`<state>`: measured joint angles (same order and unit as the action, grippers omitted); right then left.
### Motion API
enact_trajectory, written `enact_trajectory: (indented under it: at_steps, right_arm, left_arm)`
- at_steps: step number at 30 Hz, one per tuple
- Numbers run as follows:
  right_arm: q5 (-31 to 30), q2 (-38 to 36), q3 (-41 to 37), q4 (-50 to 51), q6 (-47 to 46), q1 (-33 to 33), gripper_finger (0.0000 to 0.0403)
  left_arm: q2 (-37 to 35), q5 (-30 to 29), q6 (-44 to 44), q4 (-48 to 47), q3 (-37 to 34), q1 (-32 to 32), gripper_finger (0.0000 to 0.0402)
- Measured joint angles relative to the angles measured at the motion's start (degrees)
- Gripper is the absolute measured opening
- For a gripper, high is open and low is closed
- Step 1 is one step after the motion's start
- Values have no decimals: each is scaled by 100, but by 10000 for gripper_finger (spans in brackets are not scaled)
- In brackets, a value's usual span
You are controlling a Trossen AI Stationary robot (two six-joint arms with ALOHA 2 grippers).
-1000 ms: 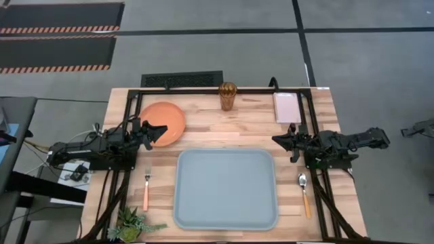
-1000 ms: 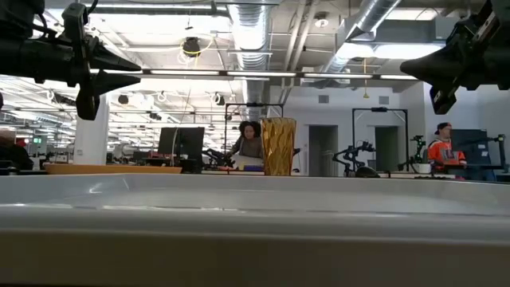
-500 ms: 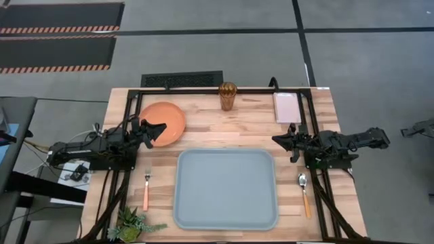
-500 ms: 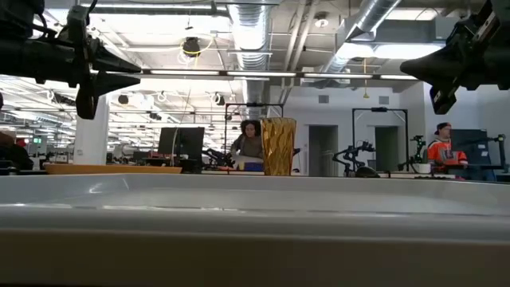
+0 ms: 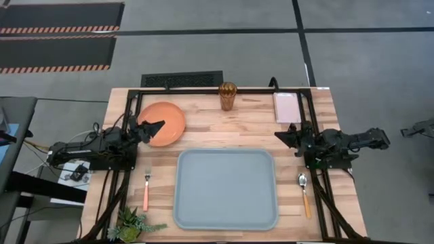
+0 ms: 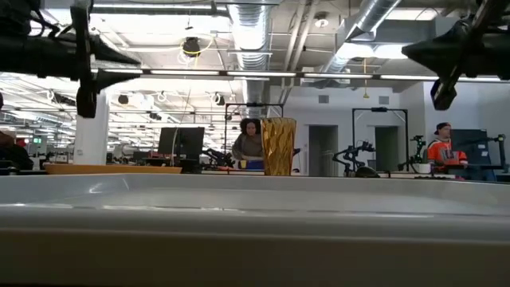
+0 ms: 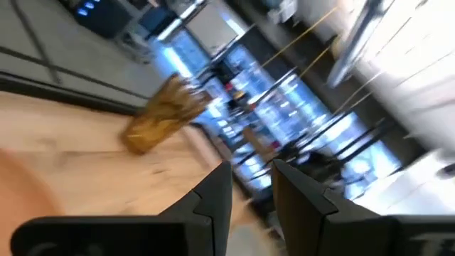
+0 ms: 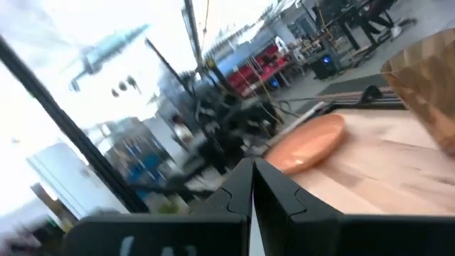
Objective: Pick and place plate/cup/fork/spoon on tray
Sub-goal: Put the brown cup on the blue serving tray
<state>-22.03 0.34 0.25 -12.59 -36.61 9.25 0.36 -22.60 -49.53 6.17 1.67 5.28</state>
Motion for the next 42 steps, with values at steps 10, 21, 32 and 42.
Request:
enact_trajectory:
  at_steps: [10,21,32,42]
  right_arm:
    - [-337,-3,59,-918,-1171,-83,37]
    - [-646,230,1440,-850,885,-493,105]
    - [-364,953,2535,1055,1400,-522,253]
    - [-1121,2898,2806,1027,1034,-820,249]
  left_arm:
    - [142,35,-130,2095,4,0,199]
    - [2987,72,643,-632,3403,66,244]
    - [6108,-284,956,-6117,6592,1569,265]
    - [6917,1408,1903,-5953,6616,2733,288]
